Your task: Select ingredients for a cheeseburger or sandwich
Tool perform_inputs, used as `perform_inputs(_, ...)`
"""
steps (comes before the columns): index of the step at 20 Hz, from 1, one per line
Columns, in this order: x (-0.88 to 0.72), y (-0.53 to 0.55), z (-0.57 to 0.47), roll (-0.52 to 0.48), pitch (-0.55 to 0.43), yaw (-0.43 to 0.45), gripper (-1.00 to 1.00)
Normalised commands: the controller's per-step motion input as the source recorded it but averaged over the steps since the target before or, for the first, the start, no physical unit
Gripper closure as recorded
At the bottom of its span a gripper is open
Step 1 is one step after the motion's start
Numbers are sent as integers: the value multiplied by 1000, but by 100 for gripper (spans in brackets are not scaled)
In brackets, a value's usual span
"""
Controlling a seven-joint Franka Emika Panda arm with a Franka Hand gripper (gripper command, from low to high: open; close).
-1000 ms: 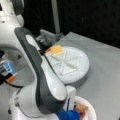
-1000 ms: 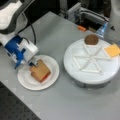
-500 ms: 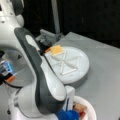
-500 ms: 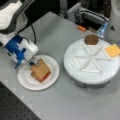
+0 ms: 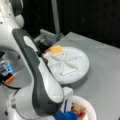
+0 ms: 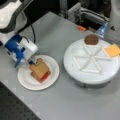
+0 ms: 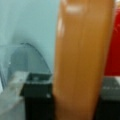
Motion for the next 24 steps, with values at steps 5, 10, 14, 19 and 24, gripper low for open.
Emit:
perform_inputs(5,356,-325,-129,173,26,331,100)
perform_inputs(10,365,-313,-117,173,22,333,100)
perform_inputs(14,366,-308,-100,174,37,324,100)
perform_inputs(19,354,-314,-100,177,40,323,100)
perform_inputs(24,350,-337,-97,180,41,326,100)
